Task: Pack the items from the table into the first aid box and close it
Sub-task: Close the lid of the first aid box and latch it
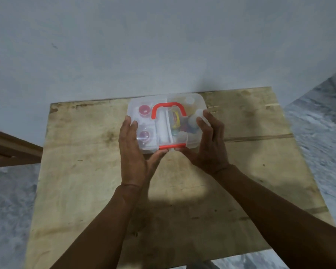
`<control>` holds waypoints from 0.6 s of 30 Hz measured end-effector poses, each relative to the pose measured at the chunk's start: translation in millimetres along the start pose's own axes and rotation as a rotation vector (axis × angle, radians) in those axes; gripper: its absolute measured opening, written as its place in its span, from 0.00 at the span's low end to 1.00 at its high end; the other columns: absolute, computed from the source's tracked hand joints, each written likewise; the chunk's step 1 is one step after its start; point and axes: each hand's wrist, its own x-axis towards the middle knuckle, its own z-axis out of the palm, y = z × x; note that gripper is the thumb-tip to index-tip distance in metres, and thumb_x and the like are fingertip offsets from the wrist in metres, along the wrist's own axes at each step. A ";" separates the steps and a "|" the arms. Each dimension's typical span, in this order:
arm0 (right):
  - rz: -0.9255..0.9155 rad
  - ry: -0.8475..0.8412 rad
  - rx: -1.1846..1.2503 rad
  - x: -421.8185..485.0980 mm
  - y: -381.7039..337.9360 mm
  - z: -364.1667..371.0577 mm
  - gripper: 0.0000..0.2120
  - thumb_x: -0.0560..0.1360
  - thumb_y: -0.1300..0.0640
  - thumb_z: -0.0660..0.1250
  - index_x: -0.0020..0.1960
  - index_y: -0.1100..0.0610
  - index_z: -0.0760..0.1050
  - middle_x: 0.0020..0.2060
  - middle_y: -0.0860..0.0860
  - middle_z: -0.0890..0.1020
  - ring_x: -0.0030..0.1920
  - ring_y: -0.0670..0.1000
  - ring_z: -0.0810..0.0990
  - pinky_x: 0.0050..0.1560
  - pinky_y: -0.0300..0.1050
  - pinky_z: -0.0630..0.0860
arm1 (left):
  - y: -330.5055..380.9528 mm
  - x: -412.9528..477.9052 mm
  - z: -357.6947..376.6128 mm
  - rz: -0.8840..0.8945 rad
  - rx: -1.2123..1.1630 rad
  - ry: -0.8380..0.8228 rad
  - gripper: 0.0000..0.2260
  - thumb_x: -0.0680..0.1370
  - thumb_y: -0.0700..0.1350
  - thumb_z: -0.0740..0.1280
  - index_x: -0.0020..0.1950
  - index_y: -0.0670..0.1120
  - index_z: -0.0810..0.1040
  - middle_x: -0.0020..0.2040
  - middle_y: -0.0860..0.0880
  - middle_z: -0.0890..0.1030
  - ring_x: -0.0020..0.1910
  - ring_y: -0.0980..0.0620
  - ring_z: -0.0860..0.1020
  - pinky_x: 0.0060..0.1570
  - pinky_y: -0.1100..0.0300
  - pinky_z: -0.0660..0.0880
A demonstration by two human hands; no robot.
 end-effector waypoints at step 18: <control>0.557 -0.394 0.438 19.8 -14.6 -13.7 0.56 0.58 0.37 0.81 0.77 0.52 0.57 0.73 0.49 0.67 0.73 0.52 0.68 0.69 0.57 0.71 | 41.8 12.2 -31.7 -0.104 -0.279 -0.154 0.45 0.63 0.43 0.84 0.73 0.45 0.62 0.64 0.53 0.74 0.62 0.59 0.77 0.54 0.67 0.79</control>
